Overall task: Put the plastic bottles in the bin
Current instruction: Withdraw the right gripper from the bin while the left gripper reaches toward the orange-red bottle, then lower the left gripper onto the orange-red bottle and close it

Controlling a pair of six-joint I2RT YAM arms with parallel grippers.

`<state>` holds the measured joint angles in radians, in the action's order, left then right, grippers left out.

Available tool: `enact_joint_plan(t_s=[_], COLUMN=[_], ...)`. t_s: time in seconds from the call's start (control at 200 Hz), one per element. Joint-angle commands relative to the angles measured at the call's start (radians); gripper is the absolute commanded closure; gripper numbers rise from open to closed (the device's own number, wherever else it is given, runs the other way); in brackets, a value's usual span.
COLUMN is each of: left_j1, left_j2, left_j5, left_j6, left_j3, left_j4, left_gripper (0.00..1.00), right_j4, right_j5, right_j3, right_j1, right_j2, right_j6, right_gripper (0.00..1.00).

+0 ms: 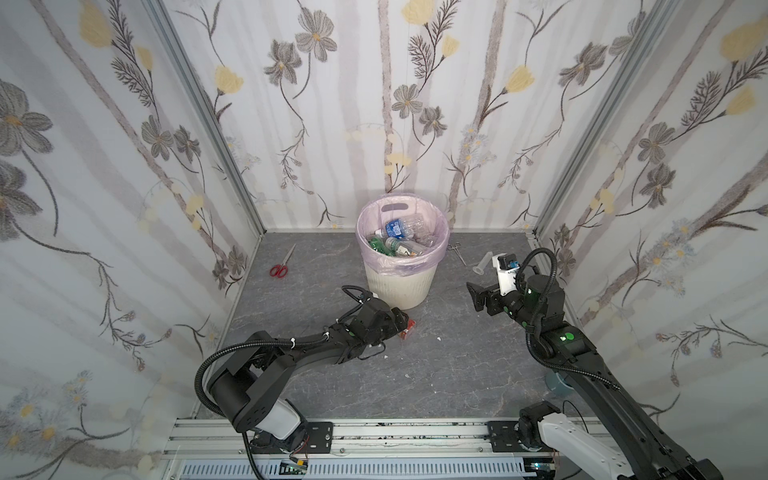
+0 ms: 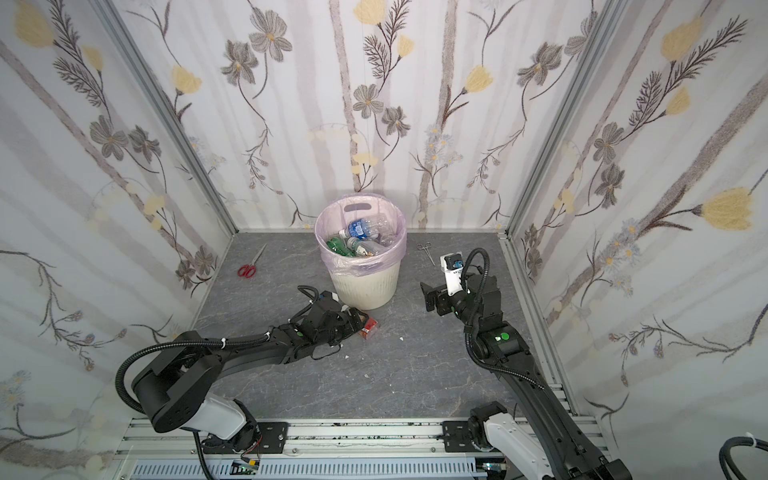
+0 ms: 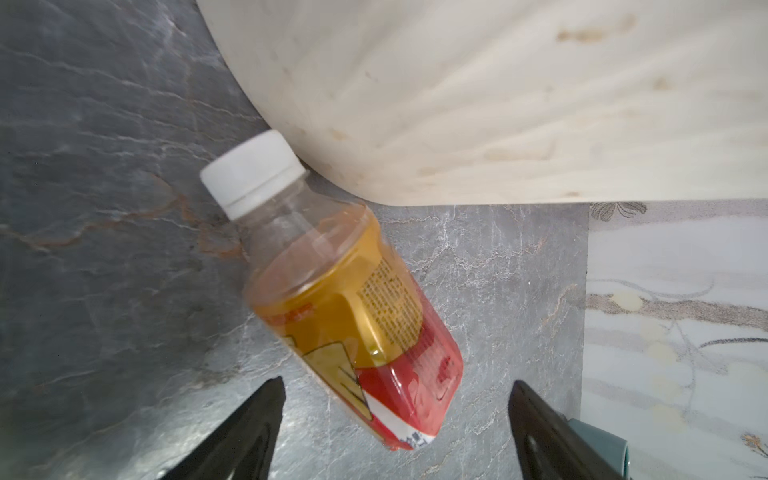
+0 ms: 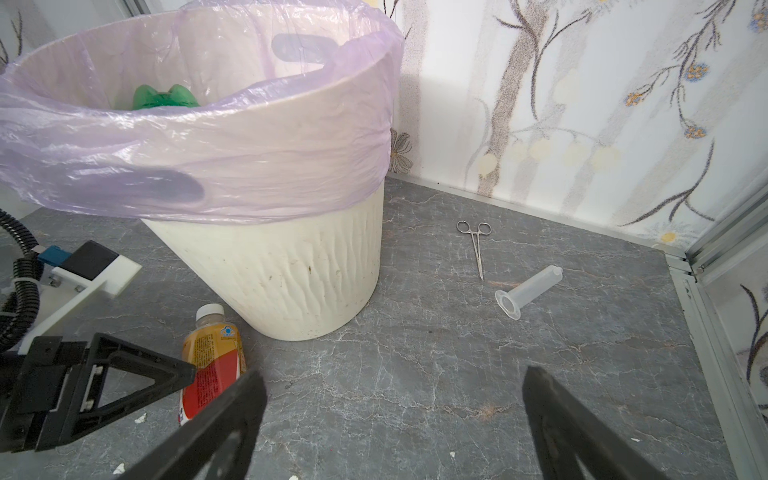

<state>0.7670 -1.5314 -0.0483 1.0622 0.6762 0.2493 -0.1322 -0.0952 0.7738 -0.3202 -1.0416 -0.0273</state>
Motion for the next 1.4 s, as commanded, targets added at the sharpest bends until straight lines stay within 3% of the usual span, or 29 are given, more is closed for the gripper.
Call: enact_joint_plan(t_s=[0.0, 0.585, 1.095, 1.165, 1.259, 1.394], left_j1=[0.009, 0.028, 0.028, 0.027, 0.029, 0.043], left_j2=[-0.017, -0.123, 0.092, 0.102, 0.096, 0.112], left_j5=[0.036, 0.052, 0.105, 0.102, 0.052, 0.073], left_j6=[0.051, 0.107, -0.052, -0.089, -0.175, -0.264], left_j3=[0.010, 0.011, -0.103, -0.089, -0.040, 0.015], left_j4=[0.038, 0.039, -0.203, -0.218, -0.217, -0.217], left_gripper=[0.16, 0.23, 0.33, 0.29, 0.05, 0.01], right_j4=[0.041, 0.069, 0.077, 0.078, 0.078, 0.081], right_j5=[-0.014, -0.031, -0.044, -0.047, -0.050, -0.053], right_j3=[-0.005, -0.045, -0.046, -0.047, -0.048, -0.048], right_j1=[0.003, 0.014, 0.024, 0.023, 0.023, 0.023], right_j2=[0.005, 0.035, 0.027, 0.027, 0.025, 0.019], right_j6=[0.002, 0.015, 0.020, 0.020, 0.021, 0.023], right_gripper=[0.03, 0.03, 0.03, 0.03, 0.03, 0.03])
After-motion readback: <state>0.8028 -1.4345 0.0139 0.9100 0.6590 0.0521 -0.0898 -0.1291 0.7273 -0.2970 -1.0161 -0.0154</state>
